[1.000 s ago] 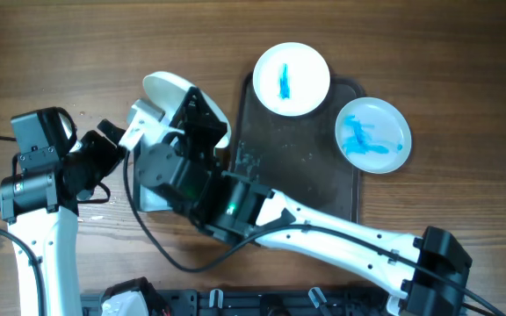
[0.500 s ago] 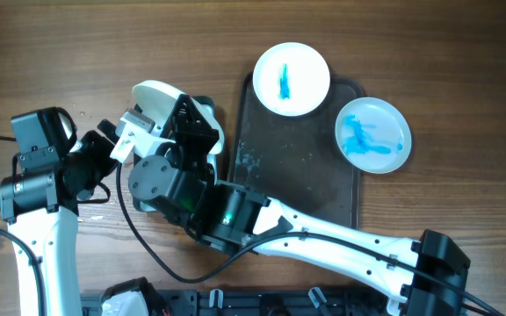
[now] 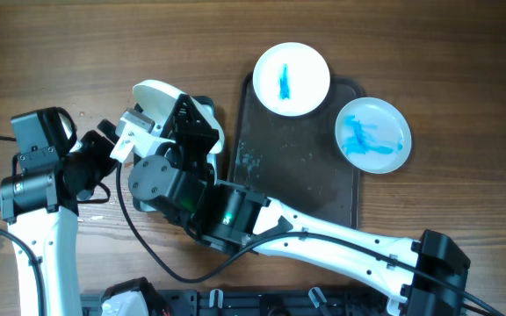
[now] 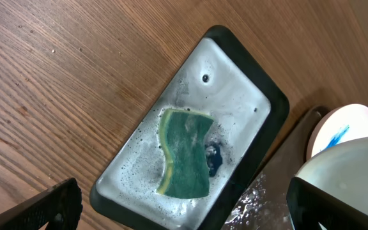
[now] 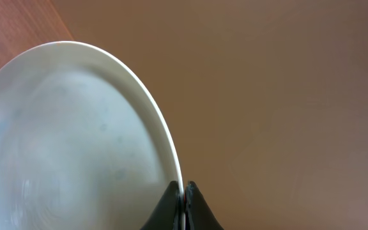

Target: Clean dirty plates on tray and stack at the side

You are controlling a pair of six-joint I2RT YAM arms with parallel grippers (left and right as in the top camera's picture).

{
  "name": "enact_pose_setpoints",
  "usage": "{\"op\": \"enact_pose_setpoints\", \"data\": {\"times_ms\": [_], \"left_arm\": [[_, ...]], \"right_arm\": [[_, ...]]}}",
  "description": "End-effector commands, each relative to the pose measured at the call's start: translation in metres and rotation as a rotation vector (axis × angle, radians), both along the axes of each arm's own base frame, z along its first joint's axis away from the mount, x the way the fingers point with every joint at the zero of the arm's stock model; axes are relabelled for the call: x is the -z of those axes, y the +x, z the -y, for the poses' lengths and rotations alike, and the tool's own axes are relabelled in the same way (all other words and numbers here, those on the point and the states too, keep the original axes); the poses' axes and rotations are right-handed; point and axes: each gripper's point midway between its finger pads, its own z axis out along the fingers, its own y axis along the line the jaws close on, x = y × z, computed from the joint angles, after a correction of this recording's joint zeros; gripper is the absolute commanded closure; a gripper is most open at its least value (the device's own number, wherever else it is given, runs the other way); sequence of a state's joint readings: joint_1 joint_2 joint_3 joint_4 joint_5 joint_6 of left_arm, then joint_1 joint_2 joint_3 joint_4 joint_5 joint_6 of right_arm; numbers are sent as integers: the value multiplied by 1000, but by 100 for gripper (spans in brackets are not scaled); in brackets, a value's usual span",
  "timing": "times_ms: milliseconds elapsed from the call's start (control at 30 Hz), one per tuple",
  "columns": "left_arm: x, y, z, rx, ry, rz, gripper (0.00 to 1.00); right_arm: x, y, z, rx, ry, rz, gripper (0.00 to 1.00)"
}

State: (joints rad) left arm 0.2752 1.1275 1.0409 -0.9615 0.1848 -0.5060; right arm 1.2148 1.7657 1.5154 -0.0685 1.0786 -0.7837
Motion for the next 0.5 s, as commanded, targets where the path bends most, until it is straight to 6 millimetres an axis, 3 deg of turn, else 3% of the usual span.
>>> {"op": "enact_pose_setpoints", "data": {"times_ms": [0, 467], "left_arm": [[-8, 2, -2, 0, 6, 25, 0], [-8, 2, -2, 0, 6, 25, 0]], "right_arm": [[-7, 2, 0, 20, 17, 14, 96], [-10, 3, 1, 29, 38, 22, 96]]}}
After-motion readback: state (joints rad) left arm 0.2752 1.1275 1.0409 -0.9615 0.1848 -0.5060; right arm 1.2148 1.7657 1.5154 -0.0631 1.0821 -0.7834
